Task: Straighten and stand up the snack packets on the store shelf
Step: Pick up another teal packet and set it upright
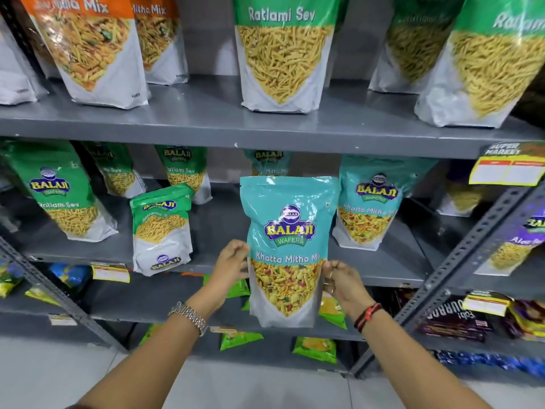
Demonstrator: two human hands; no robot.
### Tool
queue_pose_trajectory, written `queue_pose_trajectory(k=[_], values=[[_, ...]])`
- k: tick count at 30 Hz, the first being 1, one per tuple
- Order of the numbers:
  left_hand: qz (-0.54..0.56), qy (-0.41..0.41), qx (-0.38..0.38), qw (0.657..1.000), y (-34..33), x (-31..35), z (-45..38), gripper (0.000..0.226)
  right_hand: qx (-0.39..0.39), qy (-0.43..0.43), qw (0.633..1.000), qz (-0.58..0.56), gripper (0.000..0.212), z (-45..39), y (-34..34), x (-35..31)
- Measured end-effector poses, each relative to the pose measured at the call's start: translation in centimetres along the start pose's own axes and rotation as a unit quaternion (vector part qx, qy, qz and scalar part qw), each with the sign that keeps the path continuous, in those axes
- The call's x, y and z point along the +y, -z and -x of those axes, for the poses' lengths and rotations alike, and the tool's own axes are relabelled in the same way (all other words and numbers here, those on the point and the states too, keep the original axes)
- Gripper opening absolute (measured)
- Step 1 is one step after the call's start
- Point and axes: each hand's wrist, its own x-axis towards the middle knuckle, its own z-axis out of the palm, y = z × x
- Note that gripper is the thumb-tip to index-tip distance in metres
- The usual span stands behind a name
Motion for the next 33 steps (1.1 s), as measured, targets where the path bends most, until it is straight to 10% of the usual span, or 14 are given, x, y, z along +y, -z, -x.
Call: queue_pose_trajectory(k=[20, 27, 33], values=[[0.114, 0.000, 0.086, 0.990, 1.9, 1.7, -16.0, 0.017, 0.126, 0.123, 0.974, 0.140, 0.009, -15.2, -8.1, -5.3], [0.159, -0.033, 0.203, 0.966, 8.5, 2.3, -12.3, 0.018, -0.005, -0.083, 0.987, 0.135, 0.029, -11.5, -8.3, -1.9], [0.122, -0.035, 0.341, 0.931, 17.9, 0.3, -10.5, 0.023, -0.154, -0.089, 0.971, 0.160, 0.022, -9.1, -16.3, -1.4]])
